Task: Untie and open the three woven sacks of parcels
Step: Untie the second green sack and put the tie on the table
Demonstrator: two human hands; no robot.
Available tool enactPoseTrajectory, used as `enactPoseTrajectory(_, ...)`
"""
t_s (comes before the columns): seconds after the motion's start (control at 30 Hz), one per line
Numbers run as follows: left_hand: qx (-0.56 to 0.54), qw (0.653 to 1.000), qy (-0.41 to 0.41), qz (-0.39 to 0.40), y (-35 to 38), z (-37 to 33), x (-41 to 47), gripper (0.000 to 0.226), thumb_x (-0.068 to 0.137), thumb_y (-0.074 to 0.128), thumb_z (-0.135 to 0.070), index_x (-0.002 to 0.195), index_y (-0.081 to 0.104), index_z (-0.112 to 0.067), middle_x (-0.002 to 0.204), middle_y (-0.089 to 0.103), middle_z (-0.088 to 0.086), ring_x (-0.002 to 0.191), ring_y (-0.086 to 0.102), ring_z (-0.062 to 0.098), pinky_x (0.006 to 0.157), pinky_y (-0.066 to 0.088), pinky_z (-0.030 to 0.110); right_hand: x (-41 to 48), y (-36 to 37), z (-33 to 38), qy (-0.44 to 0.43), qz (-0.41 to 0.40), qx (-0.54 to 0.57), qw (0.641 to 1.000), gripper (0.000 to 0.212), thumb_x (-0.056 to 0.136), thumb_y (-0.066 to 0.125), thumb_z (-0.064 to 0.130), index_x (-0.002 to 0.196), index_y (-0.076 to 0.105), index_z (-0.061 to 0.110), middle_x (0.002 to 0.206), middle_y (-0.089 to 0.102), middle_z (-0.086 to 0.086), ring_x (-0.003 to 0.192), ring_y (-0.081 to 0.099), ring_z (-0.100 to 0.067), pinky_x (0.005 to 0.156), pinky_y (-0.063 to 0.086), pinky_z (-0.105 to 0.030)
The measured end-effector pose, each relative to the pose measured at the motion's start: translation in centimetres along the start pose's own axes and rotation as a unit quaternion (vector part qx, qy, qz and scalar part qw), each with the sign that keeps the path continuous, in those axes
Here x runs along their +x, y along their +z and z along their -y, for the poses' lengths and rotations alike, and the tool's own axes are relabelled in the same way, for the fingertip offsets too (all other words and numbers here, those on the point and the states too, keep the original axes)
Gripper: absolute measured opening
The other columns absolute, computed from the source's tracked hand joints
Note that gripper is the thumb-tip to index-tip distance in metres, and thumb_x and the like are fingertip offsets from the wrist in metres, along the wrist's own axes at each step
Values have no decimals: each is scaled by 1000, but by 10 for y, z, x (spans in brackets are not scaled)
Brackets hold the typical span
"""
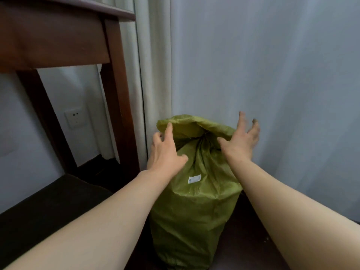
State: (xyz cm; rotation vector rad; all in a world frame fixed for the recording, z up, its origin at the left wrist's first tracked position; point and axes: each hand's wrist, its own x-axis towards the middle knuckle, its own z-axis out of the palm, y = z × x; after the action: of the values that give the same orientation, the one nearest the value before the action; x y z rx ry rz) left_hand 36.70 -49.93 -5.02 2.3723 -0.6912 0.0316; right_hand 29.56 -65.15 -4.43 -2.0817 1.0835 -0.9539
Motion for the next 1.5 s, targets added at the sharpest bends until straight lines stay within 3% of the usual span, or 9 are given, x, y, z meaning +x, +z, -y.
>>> enactPoseTrajectory(0.27, 12, 978, -172, 114, 79, 43, 8, 108, 79, 66, -49, 150, -3, -6, 156, 14, 13, 143, 19, 29, 117, 21, 39, -24, 53, -97, 159, 234, -65, 957, 81, 75, 69, 53, 137, 39, 12, 146, 33, -16, 136, 27, -37, 110, 28, -55)
enactPoseTrajectory(0.37, -20, 975, -186, 116, 98, 54, 4, 98, 83, 66, -36, 150, 1, -10, 151, 30, 13, 136, 34, 28, 113, 29, 36, -28, 69, -114, 87, 198, -125, 968, 29, 91, 51, 28, 116, 57, 16, 122, 57, -13, 121, 46, -33, 107, 32, -49)
enactPoseTrajectory(0.63, -27, 974, -212, 80, 109, 55, -27, 21, 90, 46, -22, 101, 62, -15, 100, 62, 9, 96, 58, 27, 85, 46, 28, -42, 48, -116, 40, 132, -18, 990, 26, 94, 35, 16, 114, 50, 7, 111, 60, -18, 104, 56, -38, 75, 41, -37)
enactPoseTrajectory(0.77, 2, 951, -178, 251, 77, 32, -47, 27, 92, 43, -19, 108, 63, -10, 113, 61, 13, 101, 58, 27, 86, 46, 30, -49, 15, -110, 108, 145, 100, 978, 23, 85, 41, 17, 99, 58, 11, 104, 62, -13, 93, 54, -36, 81, 43, -41)
enactPoseTrajectory(0.93, 22, 869, -196, 453, 40, 2, -79, 16, 82, 49, -18, 69, 57, -12, 59, 52, 5, 49, 49, 18, 55, 48, 27, -62, -11, -86, 124, 155, 232, 952, 27, 82, 48, 25, 78, 60, 1, 77, 61, -9, 78, 55, -29, 74, 45, -41)
enactPoseTrajectory(1.1, 51, 962, -87, 255, 7, -29, -101, 26, 81, 57, -31, 76, 68, -9, 75, 72, 2, 66, 67, 19, 67, 57, 31, -51, -40, -80, 116, 484, 134, 857, 38, 63, 69, 39, 89, 71, 11, 87, 71, -15, 80, 67, -30, 79, 53, -41)
enactPoseTrajectory(1.27, -77, 995, 38, -52, 4, -42, -115, 55, 66, 64, -46, 120, 57, -36, 126, 57, -13, 119, 52, 8, 107, 38, 30, -52, -39, -66, 7, 423, 197, 884, 72, 67, 72, 54, 132, 47, 38, 115, 60, 15, 98, 58, -2, 73, 44, -22)
enactPoseTrajectory(1.37, 95, 993, 64, -37, 5, -29, -114, 88, 78, 63, -26, 147, 10, -43, 158, 3, -12, 145, 1, 16, 119, 8, 43, -66, -29, -58, -45, 442, 239, 863, 97, 66, 78, 46, 145, 22, 43, 108, 47, 32, 87, 46, 28, 73, 41, -7)
enactPoseTrajectory(1.5, 245, 968, -13, 61, 6, -1, -115, 109, 79, 65, -23, 139, -23, -49, 153, -29, -10, 141, -27, 19, 112, -10, 56, -91, -5, -57, -116, 537, 62, 833, 127, 58, 80, 56, 151, 0, 23, 156, 22, 7, 140, 24, -7, 109, 24, -24)
